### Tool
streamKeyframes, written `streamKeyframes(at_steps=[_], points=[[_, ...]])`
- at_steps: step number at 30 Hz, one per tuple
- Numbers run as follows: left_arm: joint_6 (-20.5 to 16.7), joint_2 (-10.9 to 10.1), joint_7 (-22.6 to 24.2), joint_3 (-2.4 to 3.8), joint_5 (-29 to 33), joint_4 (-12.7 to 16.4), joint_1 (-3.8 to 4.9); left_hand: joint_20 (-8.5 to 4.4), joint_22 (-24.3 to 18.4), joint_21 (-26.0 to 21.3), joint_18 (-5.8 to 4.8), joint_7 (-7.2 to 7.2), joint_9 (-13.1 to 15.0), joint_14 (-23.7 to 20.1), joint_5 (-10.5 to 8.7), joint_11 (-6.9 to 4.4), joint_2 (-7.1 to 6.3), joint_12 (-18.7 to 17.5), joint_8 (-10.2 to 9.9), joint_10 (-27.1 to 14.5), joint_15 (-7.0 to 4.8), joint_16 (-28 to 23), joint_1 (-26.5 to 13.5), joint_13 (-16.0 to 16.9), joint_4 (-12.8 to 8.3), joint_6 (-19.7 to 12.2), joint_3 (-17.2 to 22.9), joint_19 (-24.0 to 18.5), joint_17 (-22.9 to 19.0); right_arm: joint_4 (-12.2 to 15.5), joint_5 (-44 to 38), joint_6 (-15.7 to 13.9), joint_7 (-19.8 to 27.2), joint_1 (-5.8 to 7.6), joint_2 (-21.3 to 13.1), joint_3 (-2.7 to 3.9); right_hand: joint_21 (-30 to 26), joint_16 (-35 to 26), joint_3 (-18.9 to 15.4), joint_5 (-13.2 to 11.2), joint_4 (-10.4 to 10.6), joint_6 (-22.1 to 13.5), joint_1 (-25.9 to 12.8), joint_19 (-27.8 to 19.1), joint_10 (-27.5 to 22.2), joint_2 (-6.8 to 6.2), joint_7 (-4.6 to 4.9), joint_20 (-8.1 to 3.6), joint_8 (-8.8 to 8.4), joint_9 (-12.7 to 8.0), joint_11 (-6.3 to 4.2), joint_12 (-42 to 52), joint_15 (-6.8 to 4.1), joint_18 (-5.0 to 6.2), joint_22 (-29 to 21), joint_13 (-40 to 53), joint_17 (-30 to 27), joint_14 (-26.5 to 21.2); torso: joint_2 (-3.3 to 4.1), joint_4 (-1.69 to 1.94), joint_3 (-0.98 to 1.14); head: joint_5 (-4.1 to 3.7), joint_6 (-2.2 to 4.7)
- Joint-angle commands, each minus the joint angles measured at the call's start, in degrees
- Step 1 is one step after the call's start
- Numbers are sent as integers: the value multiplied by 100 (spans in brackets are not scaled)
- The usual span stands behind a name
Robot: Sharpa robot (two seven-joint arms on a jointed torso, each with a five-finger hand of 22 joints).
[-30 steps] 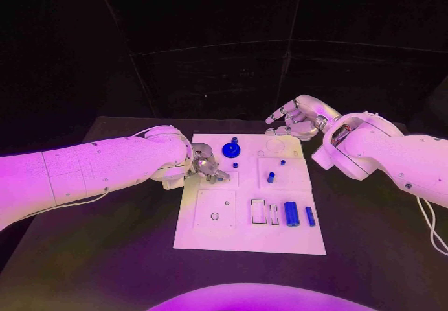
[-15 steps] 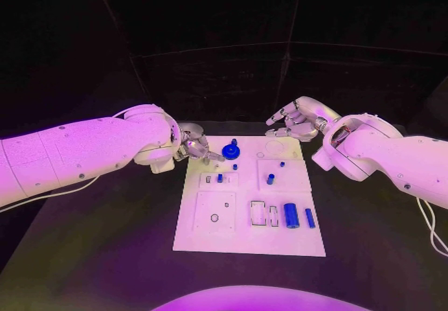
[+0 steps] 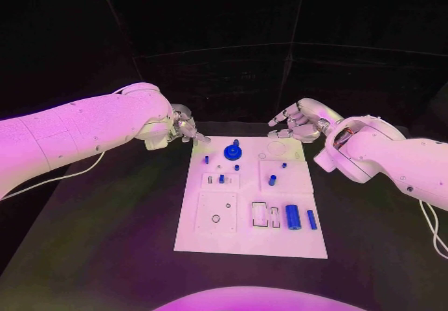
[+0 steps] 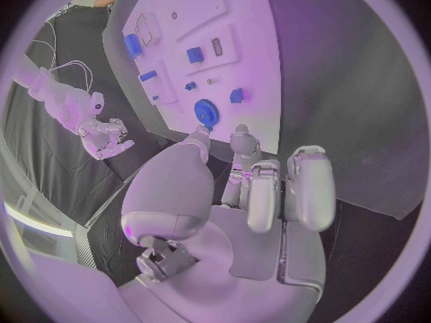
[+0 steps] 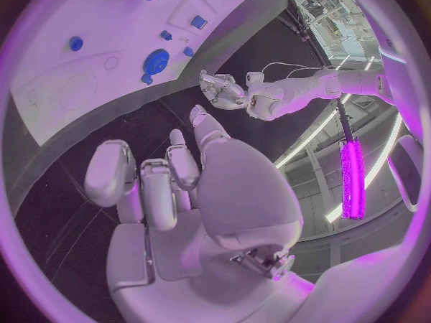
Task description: Assemble the parts on the task board
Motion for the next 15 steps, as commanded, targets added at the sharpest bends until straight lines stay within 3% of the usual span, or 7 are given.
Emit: streamKeyframes(at_steps=[1, 4, 12, 15], points=[[200, 109, 84, -6, 18, -212, -17, 46, 159, -24, 10, 23, -41, 615, 10, 9, 20, -23, -44, -44, 45, 18, 121, -24, 0, 21, -59, -6, 1509, 1, -11, 1, 34, 11, 5, 4, -19, -40, -1, 21, 22, -4, -26, -24, -29, 9, -8, 6, 16, -10, 9, -21, -43, 45, -4, -8, 620, 377, 21, -26, -15, -1, 4], [201, 229, 114, -20, 18, -388, -64, 60, 149, -38, 15, 29, -92, 615, 18, 15, 25, -130, -76, -128, 53, 18, 223, -154, -12, 32, -111, -12, 1509, -1, -11, 7, 33, 11, 10, 4, -19, -40, -1, 21, 22, -4, -26, -24, -29, 9, -8, 6, 16, -10, 9, -21, -43, 45, -4, -8, 620, 377, 15, -18, -5, 10, -7], [251, 475, 151, -65, 18, -660, -203, 67, 159, -33, 13, 35, -130, 615, 21, 21, 44, -156, -103, -155, 58, 18, 254, -194, 5, 34, -149, -9, 1509, -14, -11, 32, 20, 11, 13, 4, -19, -40, -1, 21, 22, -4, -26, -24, -29, 9, -8, 6, 16, -10, 9, -21, -43, 45, -4, -8, 620, 377, 10, -19, -9, 12, -23], [272, 539, 145, -100, 17, -724, -235, 78, 161, -36, 14, 39, -181, 615, 17, 28, 109, -158, -121, -168, 64, 18, 168, -225, 42, 74, -253, -10, 1509, -18, -11, 36, 16, 11, 10, 4, -33, -37, -2, 31, 27, -15, -25, -36, -40, 15, -7, 5, 12, -12, 10, -35, -43, 50, -31, -22, 625, 378, 12, -20, -8, 20, -27]])
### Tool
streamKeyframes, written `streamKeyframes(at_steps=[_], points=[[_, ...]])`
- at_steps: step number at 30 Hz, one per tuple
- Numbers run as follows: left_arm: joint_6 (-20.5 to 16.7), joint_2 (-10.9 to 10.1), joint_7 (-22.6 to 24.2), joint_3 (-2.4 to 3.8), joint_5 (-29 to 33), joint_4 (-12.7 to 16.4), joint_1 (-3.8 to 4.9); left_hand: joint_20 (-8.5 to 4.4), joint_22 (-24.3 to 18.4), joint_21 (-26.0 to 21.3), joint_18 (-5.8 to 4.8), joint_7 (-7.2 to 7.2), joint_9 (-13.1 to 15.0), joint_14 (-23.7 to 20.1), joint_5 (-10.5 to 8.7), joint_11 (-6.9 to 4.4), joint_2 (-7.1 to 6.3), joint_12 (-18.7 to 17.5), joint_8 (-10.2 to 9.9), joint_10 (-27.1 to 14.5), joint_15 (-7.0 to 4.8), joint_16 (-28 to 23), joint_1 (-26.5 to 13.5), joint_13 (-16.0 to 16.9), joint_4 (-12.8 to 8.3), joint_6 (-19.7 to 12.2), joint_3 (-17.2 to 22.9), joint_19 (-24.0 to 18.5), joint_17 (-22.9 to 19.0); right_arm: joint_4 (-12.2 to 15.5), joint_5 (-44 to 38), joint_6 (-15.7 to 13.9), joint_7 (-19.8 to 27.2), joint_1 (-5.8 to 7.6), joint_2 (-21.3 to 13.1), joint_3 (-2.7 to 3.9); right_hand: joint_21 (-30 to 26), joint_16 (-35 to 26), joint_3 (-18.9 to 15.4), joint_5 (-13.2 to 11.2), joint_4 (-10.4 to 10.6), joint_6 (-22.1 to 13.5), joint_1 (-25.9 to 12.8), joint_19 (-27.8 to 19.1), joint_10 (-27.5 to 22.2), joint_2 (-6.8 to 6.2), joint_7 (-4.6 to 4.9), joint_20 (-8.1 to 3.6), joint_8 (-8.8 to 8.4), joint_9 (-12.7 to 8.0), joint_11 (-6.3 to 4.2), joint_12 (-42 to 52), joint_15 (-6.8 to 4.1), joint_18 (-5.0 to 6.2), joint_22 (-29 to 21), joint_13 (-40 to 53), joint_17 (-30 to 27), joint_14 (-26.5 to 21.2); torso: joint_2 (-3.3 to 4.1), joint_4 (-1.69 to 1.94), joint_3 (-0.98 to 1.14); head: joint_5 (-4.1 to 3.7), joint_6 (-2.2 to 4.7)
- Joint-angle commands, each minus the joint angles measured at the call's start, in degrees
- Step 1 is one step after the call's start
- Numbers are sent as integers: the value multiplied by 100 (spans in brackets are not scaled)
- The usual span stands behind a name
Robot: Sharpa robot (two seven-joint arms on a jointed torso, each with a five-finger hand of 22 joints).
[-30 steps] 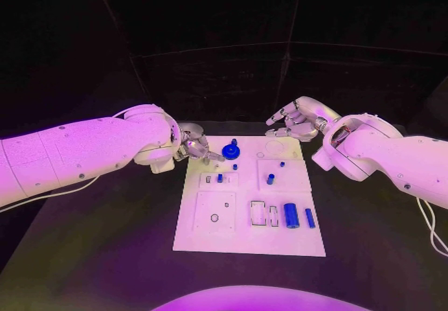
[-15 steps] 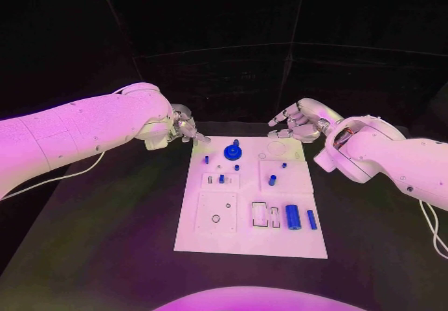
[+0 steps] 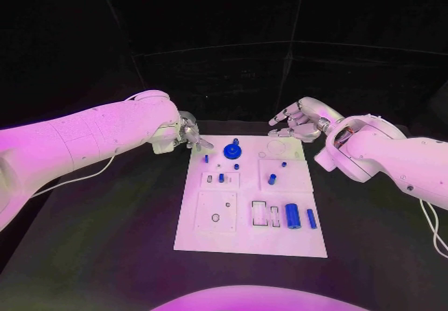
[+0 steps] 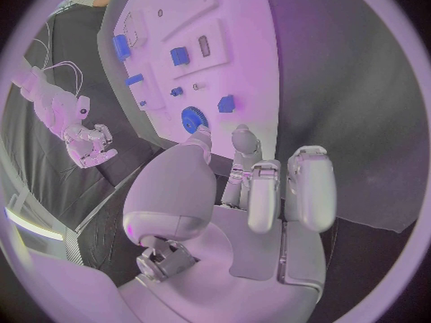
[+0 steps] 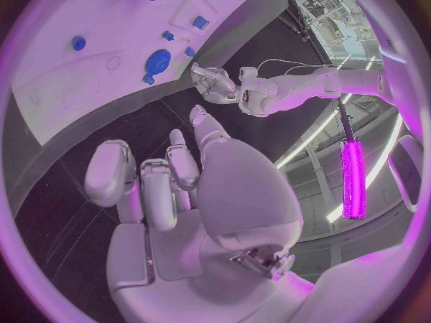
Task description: Assemble the parts on the task board
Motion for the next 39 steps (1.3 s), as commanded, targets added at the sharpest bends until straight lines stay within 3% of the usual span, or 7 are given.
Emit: streamKeyframes(at_steps=[1, 23, 32, 39], points=[[132, 53, 73, -17, 14, -63, -13, 37, 165, -34, 14, 18, -36, 594, 19, -14, 91, -28, -37, -46, 45, 18, -45, -19, 10, 66, -85, -8, 1509, 0, -11, 34, 15, 11, -1, 4, -37, -37, -2, 32, 27, -15, -25, -39, -42, 15, -7, 5, 12, -5, 10, -38, -43, 51, -27, -14, 626, 378, -3, -4, 1, 9, -5], [390, 234, -19, -52, -72, -175, -80, 26, 220, -4, 6, -19, -102, 594, 24, -44, 267, 60, 27, 0, 25, 18, 203, -24, -48, 229, -182, 12, 1509, -22, -11, 55, 14, 11, 31, 4, -49, -34, -7, 61, 35, -31, -22, -45, -50, 20, -4, 5, 7, -8, 12, -41, -42, 53, -42, -17, 633, 380, -5, 1, 5, 17, -34], [520, 244, -39, -55, -79, -174, -106, 7, 236, 1, 4, -55, -94, 594, 23, -74, 348, 100, 122, 20, 1, 18, 427, -28, -95, 307, -147, 16, 1509, -23, -11, 49, 34, 11, 43, 4, -50, -31, -8, 80, 41, -33, -21, -44, -41, 25, -3, 6, 8, -8, 13, -27, -42, 53, -41, -4, 640, 382, -5, -7, 5, 75, -20], [441, 247, -28, -57, -79, -175, -111, 0, 262, 19, -2, -66, -90, 594, 23, -84, 388, 161, 158, 61, -6, 18, 497, 19, -105, 325, -120, 27, 1509, -27, -11, 43, 42, 11, 48, 4, -51, -27, -13, 93, 48, -35, -26, -43, -42, 25, -3, 6, 9, -8, 14, -26, -41, 52, -42, -4, 647, 384, -7, -1, 3, 47, -27]])
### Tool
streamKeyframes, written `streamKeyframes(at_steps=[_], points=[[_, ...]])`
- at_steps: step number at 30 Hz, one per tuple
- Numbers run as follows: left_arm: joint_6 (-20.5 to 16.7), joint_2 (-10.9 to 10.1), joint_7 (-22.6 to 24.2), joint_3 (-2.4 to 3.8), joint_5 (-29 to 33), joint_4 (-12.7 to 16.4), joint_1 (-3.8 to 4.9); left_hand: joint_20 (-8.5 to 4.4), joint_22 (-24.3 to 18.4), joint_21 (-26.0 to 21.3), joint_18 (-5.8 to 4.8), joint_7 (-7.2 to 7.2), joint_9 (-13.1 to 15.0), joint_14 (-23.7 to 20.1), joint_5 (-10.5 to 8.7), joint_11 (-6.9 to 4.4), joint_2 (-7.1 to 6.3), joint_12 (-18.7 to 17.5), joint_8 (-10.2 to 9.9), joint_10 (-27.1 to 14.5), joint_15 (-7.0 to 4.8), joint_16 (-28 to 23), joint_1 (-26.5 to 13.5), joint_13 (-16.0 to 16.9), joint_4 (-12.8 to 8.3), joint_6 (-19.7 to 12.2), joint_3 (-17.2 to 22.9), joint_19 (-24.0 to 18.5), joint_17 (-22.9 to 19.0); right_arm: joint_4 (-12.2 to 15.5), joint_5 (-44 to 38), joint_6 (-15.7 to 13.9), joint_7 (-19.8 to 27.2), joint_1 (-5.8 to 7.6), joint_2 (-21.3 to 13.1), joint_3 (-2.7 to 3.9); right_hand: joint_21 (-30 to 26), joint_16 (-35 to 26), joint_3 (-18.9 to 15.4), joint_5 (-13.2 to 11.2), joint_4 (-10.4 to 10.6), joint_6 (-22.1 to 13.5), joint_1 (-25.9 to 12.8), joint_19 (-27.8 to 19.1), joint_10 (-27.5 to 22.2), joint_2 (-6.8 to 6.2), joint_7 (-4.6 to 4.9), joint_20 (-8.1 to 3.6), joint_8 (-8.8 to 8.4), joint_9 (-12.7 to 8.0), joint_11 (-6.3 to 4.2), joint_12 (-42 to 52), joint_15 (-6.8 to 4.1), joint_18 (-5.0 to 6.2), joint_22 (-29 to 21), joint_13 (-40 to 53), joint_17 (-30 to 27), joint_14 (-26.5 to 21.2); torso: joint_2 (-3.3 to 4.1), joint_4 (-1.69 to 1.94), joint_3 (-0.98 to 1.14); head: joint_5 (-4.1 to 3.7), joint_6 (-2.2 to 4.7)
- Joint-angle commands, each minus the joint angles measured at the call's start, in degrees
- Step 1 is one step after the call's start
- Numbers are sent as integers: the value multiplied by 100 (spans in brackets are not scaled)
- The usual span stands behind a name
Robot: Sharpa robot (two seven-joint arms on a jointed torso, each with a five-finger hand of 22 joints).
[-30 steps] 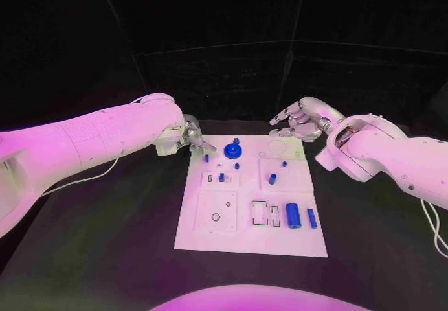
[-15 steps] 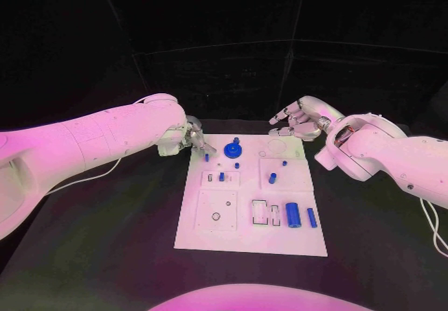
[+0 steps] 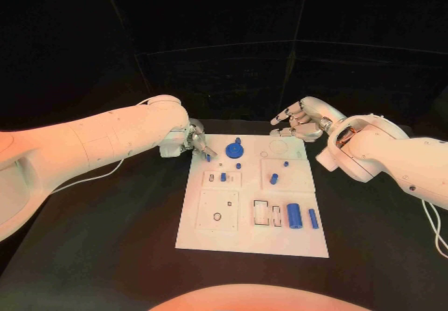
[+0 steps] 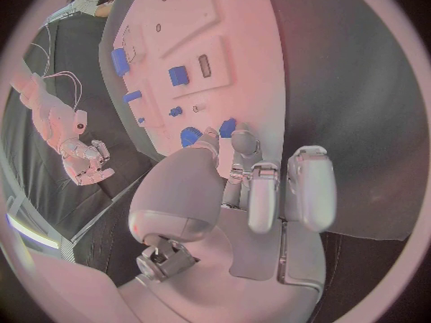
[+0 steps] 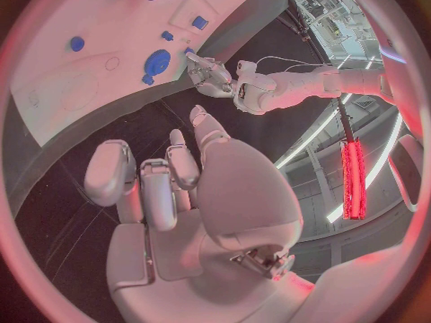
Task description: Assemble the parts on the task board
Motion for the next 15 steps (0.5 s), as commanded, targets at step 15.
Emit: streamKeyframes(at_steps=[15], points=[[-303, 38, 94, 2, 16, -5, -11, -42, 297, 35, -8, -72, 32, 595, 27, -76, 252, 118, 181, 111, -50, 18, 480, 55, -191, 50, 317, 41, 1509, -11, -12, 31, 40, 11, 18, 4, -25, -28, 1, 52, 40, -33, -34, -38, -11, 31, -3, 6, 12, -8, -6, 10, -41, 51, 0, 17, 648, 385, 2, 5, -1, -30, -10]])
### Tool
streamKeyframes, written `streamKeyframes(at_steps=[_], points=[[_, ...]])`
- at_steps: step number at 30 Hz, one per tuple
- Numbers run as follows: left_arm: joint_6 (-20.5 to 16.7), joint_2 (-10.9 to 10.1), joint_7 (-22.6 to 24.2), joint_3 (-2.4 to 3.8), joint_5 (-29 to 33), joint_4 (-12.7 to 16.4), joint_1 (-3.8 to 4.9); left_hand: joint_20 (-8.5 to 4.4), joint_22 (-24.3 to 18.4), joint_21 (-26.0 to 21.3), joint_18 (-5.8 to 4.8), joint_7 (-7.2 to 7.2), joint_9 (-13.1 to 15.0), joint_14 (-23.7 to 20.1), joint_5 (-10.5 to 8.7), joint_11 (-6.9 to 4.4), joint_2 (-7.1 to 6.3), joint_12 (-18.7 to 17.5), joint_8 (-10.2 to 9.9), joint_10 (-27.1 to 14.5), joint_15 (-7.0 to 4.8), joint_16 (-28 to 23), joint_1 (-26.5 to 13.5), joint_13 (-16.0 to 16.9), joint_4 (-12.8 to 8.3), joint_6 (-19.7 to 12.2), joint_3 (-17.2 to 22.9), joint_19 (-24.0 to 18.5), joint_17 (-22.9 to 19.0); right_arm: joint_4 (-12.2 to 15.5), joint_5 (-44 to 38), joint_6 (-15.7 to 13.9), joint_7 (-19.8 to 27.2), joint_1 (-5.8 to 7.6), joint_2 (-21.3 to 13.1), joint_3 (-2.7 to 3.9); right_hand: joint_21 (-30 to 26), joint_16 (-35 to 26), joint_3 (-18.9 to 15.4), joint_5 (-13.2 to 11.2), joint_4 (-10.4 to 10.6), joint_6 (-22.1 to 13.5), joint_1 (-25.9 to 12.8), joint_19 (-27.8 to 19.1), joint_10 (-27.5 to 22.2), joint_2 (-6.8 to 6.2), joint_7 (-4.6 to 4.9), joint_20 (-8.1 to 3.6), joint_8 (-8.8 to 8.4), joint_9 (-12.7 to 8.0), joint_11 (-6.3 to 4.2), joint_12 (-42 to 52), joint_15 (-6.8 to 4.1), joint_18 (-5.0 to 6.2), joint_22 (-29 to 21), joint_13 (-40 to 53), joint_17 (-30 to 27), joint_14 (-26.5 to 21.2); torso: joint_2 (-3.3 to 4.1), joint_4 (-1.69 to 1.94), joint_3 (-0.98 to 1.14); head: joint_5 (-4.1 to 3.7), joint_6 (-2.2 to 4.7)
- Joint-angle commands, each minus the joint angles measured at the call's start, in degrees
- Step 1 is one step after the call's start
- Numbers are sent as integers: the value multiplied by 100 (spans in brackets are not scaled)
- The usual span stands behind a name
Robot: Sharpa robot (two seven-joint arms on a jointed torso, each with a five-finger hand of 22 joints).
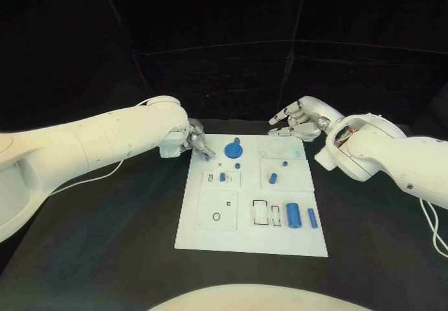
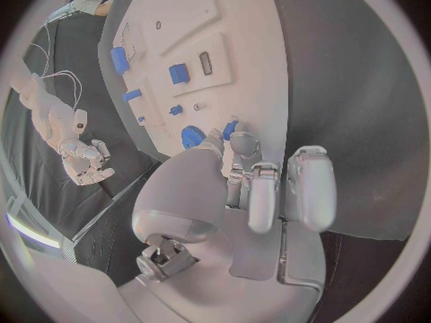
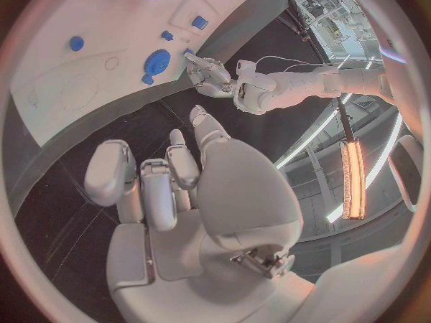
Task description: Assemble the parts on the task board
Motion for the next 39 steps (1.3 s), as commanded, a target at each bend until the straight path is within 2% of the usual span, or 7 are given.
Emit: streamKeyframes(at_steps=[1, 11, 14, 21, 27, 35, 39], points=[[-196, 12, 87, 2, 36, -5, 6, -46, 302, 37, -8, -37, 8, 595, 27, -19, 53, 36, 49, 53, -54, 18, 122, 7, -38, 3, 119, 43, 1509, 0, -10, 29, 37, 11, 10, 4, -25, -28, 1, 25, 40, -33, -34, -38, -11, 31, -3, 6, 12, -8, -6, 11, -41, 51, -1, 12, 648, 385, 6, 0, -1, 7, -7], [-191, -7, 168, 2, 272, -4, 4, -95, 299, 16, -4, -96, 6, 595, 54, -77, 114, -16, 126, 37, -103, 18, 834, -59, -596, -123, 954, 36, 1509, -14, -10, 60, 22, 11, 13, 4, -27, -31, 15, 67, 45, -26, -6, -32, -5, 61, -5, 5, 22, -6, -10, 21, -42, 50, 1, 17, 646, 385, 0, 10, -2, -7, 28], [-175, -27, 202, 2, 363, 20, 3, -98, 268, -20, 3, -70, 43, 595, 237, -62, -6, -50, 196, 49, -90, 18, 926, -98, -772, -153, 1364, 17, 1509, -19, -10, 85, 19, 11, 15, 3, -28, -33, 21, 80, 45, -25, 4, -31, -4, 72, -4, 4, 25, -5, -11, 23, -42, 50, 0, 18, 644, 385, 1, 15, -6, -12, 37], [-472, -125, 318, 1, 745, 185, -2, -81, 273, -50, 10, -64, 172, 595, 291, -48, -509, -30, 447, 165, -59, 18, 367, -167, -966, -225, 2728, 15, 1509, -25, -10, 104, 15, 11, 10, 3, -29, -32, 25, 89, 46, -24, 11, -30, -5, 79, -4, 4, 26, -5, -11, 23, -43, 50, 0, 17, 647, 386, -6, 22, 1, 5, 31], [-1195, -345, 459, -3, 1078, 605, -19, -88, 290, -53, 7, -82, 214, 595, 400, -72, -714, 88, 562, 286, -89, 18, 21, -91, -1124, -178, 3282, 24, 1509, -27, -10, 115, 11, 11, 5, 2, -29, -32, 25, 89, 46, -24, 11, -30, -5, 79, -4, 4, 26, -5, -11, 23, -43, 50, 0, 17, 647, 386, -3, 25, 5, 33, 46], [-1972, -897, 342, -14, 1180, 1496, -78, -108, 369, 12, -11, -94, 235, 595, 418, -90, -780, 218, 619, 383, -108, 18, -131, 22, -1211, -151, 3494, 67, 1509, -25, -10, 117, 0, 11, -8, 2, -32, -37, 28, 110, 48, -25, 19, -30, -5, 85, -4, 3, 28, -5, -10, 24, -43, 51, -4, 16, 641, 384, -1, 26, 16, 56, 33], [-2207, -1153, 319, -83, 989, 1902, -127, -111, 380, 22, -13, -96, 238, 595, 420, -92, -789, 227, 627, 390, -110, 18, -150, 28, -1224, -149, 3524, 73, 1509, -31, -10, 120, 1, 11, -9, 1, -29, -36, 29, 120, 49, -25, 22, -26, -6, 87, -3, 3, 29, -5, -10, 24, -43, 49, 2, 15, 642, 385, 4, 29, 11, 64, 28]])
